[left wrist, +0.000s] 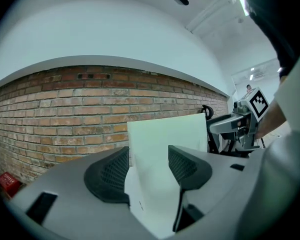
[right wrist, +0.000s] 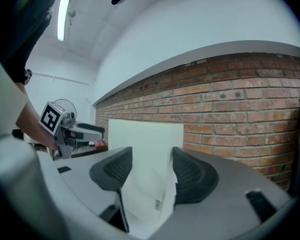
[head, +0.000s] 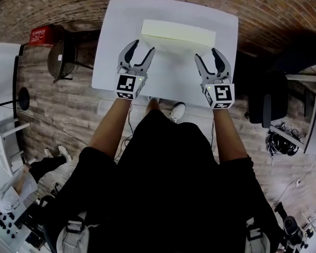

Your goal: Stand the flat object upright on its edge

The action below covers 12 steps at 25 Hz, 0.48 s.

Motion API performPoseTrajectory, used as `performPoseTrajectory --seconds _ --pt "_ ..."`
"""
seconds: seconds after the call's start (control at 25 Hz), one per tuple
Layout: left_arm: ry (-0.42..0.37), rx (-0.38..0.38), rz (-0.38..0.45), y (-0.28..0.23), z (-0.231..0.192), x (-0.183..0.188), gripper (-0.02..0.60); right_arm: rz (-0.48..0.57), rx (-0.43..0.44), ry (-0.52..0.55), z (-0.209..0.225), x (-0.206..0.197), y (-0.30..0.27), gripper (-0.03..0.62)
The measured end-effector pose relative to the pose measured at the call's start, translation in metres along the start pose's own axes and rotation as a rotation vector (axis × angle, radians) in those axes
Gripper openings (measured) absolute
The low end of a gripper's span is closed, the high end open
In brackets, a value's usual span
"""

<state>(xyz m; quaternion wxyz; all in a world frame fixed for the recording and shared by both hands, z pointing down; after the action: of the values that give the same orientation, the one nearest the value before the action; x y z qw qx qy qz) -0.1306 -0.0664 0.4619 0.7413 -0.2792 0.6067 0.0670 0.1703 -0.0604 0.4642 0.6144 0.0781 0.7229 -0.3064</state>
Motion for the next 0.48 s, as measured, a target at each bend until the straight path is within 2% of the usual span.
performPoseTrajectory --seconds 0.28,0.48 --pt "0.016 0.046 -0.005 0.024 0.004 0.009 0.241 0.016 0.022 -0.002 0.002 0.007 0.007 0.26" --pt "0.022 0.041 0.021 0.044 0.01 0.028 0.241 0.062 0.046 0.007 0.0 0.028 0.024 0.247"
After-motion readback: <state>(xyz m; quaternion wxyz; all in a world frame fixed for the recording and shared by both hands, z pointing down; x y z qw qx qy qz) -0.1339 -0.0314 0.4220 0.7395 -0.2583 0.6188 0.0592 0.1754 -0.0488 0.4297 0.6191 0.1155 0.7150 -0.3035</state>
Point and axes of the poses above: the fingertips, and each gripper's own axes: y backward along the fingers, z to its right, x out of its top, the point moved 10 cm from there along y, backward along the fingers, and after that the axes turned 12 degrees about -z, right-handed, at the moved point
